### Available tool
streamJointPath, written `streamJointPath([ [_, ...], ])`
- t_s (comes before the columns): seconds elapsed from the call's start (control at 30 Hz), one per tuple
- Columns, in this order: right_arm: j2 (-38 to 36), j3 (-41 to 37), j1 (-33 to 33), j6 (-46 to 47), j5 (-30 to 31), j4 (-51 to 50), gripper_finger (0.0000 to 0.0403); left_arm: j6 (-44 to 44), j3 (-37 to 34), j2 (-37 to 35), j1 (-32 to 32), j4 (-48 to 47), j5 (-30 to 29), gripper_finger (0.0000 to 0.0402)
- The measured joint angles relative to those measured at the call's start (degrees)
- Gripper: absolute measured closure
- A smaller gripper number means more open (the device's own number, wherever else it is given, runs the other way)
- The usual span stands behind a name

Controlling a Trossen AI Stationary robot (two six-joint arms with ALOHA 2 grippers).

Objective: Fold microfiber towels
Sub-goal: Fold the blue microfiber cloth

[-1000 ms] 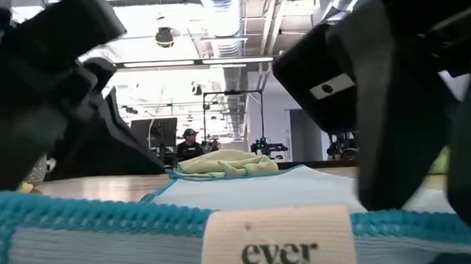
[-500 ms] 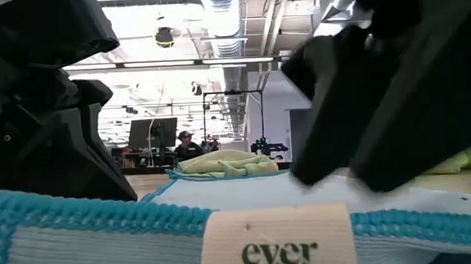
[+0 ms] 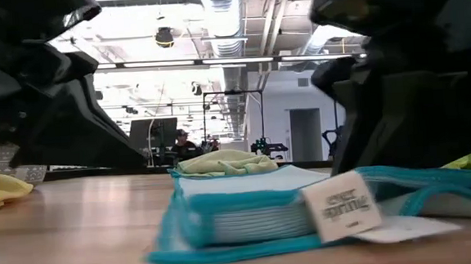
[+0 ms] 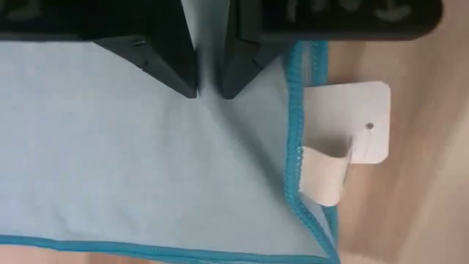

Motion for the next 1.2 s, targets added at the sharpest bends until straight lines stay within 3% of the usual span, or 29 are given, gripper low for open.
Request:
streamJointPath([
  [0.13, -3.1, -0.3, 2.3, 3.0, 1.7, -5.7, 0.0321, -0.7, 0.0, 0.0, -0.2, -0.4, -0.1, 0.0398],
  [0.23, -7.2, -2.6, 4.8, 3.4, 7.7, -5.3, 0.0326, -1.0, 0.0, 0.0, -0.2, -0.4, -0.1, 0.0398],
  [0.33, -10.0, -7.6, 6.5, 4.5, 12.7, 1.1, 0.0327, -1.1, 0.0, 0.0, -0.2, -0.4, 0.0, 0.0398],
  [0.43, -11.5, -13.4, 6.7, 4.3, 12.9, 13.1, 0.0324, -1.1, 0.0, 0.0, -0.2, -0.4, 0.0, 0.0398],
  [0.5, -11.6, -16.1, 6.5, 3.9, 11.9, 21.1, 0.0316, -1.2, 0.0, 0.0, -0.2, -0.4, 0.0, 0.0398],
  [0.63, -11.6, -17.6, 5.5, 1.3, 3.5, 32.5, 0.0279, -1.2, 0.0, 0.0, -0.1, -0.4, 0.0, 0.0397],
  [0.87, -4.5, -13.8, 4.1, -2.9, -5.2, 40.2, 0.0195, -1.2, 0.0, 0.0, 0.0, -0.4, 0.0, 0.0397],
  [0.93, -1.3, -11.4, 3.8, -4.7, -5.1, 39.9, 0.018, -1.4, 0.0, 0.0, 0.0, -0.4, 0.0, 0.0397],
  [1.07, 1.7, -6.2, 2.2, -5.0, -5.1, 34.4, 0.0177, -1.4, 0.0, 0.0, 0.0, -0.4, 0.5, 0.0397],
  [1.2, 2.5, -4.0, 0.8, -4.6, -7.5, 29.8, 0.0212, -1.4, 0.0, 0.0, 0.0, -0.4, 0.6, 0.0397],
])
